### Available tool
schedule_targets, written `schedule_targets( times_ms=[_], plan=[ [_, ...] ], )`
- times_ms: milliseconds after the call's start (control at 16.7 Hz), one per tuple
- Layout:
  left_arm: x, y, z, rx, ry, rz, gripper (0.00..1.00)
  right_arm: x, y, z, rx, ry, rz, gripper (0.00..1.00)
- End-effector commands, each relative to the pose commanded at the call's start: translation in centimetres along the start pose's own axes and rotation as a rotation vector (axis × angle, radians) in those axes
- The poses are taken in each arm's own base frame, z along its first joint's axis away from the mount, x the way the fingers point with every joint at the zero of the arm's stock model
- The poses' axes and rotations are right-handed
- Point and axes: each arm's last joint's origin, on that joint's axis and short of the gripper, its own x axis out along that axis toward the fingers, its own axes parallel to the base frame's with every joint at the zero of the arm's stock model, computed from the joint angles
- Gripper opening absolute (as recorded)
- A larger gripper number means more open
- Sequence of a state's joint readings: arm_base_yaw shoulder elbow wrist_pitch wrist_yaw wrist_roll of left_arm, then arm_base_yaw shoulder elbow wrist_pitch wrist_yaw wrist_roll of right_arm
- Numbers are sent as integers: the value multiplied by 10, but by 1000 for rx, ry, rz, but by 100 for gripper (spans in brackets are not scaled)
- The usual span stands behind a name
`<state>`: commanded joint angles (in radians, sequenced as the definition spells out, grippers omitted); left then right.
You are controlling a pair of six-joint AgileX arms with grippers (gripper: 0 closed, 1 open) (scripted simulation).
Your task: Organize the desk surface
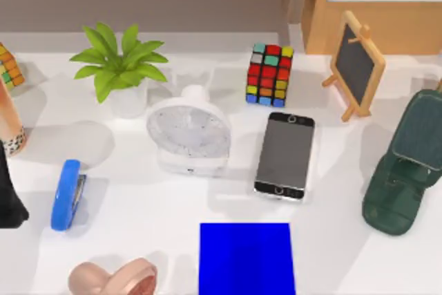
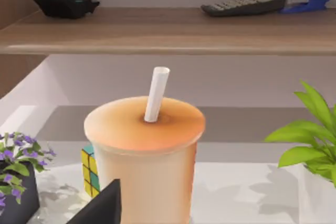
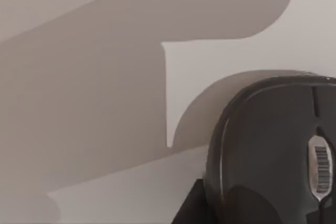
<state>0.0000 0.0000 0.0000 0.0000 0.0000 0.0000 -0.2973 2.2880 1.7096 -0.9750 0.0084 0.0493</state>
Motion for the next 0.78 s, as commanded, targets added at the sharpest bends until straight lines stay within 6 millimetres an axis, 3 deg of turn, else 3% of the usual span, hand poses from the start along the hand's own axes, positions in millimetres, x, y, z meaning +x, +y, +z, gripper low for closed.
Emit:
schedule_targets(
  times_ms=[180,360,600,780],
  plan=[
    [0,0,0,0,0,0,100,-13,-4,14,-6,-64,-7,0],
    [0,0,0,0,0,0,100,-40,-4,25,-15,-122,-9,0],
    [0,0,0,0,0,0,100,-78,-6,18,-4,-103,-9,0],
    [0,0,0,0,0,0,100,-96,-2,6,-1,-44,-2,0]
  ],
)
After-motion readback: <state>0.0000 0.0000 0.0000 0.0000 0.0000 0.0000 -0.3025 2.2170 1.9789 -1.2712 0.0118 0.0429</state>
